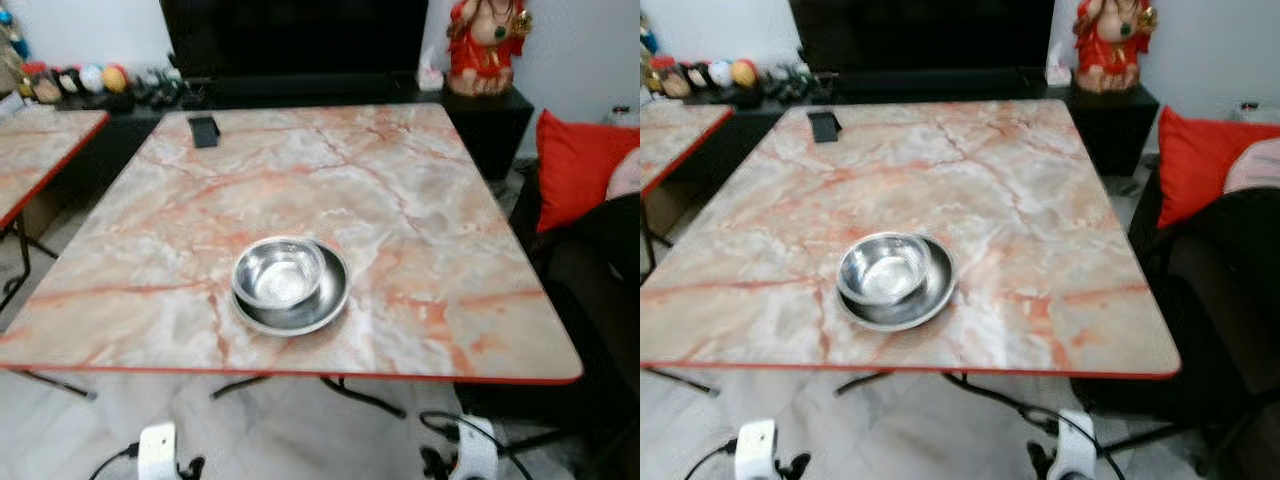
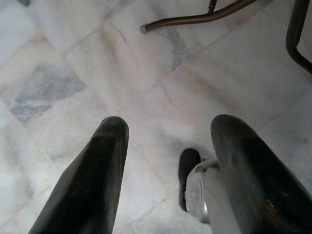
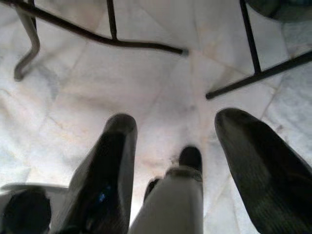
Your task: Setting the table
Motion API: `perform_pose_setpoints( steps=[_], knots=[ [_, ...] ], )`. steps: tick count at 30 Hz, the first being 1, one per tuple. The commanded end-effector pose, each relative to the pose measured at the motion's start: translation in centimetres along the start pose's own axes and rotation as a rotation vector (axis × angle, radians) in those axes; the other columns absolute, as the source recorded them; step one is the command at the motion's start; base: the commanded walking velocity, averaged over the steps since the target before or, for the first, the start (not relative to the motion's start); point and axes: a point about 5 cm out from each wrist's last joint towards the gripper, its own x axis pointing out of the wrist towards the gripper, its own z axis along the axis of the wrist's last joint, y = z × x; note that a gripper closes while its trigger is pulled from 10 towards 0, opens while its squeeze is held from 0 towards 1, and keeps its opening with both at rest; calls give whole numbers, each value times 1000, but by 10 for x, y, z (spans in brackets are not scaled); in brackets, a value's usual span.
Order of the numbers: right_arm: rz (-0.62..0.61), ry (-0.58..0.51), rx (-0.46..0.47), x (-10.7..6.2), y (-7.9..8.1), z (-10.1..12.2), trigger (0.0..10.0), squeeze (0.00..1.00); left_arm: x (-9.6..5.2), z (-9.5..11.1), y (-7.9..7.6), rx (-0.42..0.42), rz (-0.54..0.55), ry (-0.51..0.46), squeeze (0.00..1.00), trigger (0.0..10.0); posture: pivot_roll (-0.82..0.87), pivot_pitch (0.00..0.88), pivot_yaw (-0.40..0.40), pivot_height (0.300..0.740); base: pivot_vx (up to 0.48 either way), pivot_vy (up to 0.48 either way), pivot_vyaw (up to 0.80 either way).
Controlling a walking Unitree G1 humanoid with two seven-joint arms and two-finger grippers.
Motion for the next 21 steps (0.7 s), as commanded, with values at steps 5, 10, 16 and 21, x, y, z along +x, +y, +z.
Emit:
perform_pose_setpoints(
  steps=[5,10,16,21],
  knots=[
    [28,7,-13,2,11,-1,10000,0,-1,-4,6,2,13,19,0,10000,-50,0,27,719,0,388,0],
    [33,16,-16,2,16,-5,10000,0,-1,-4,6,0,12,19,0,10000,-53,0,28,719,0,436,0],
    [40,17,-11,2,21,-8,10000,0,-1,-1,9,-7,22,12,0,10000,-52,0,29,719,0,436,0],
    [37,17,-8,2,20,-9,10000,0,-1,0,11,-8,27,8,0,10000,-47,0,28,719,0,441,0]
  ],
)
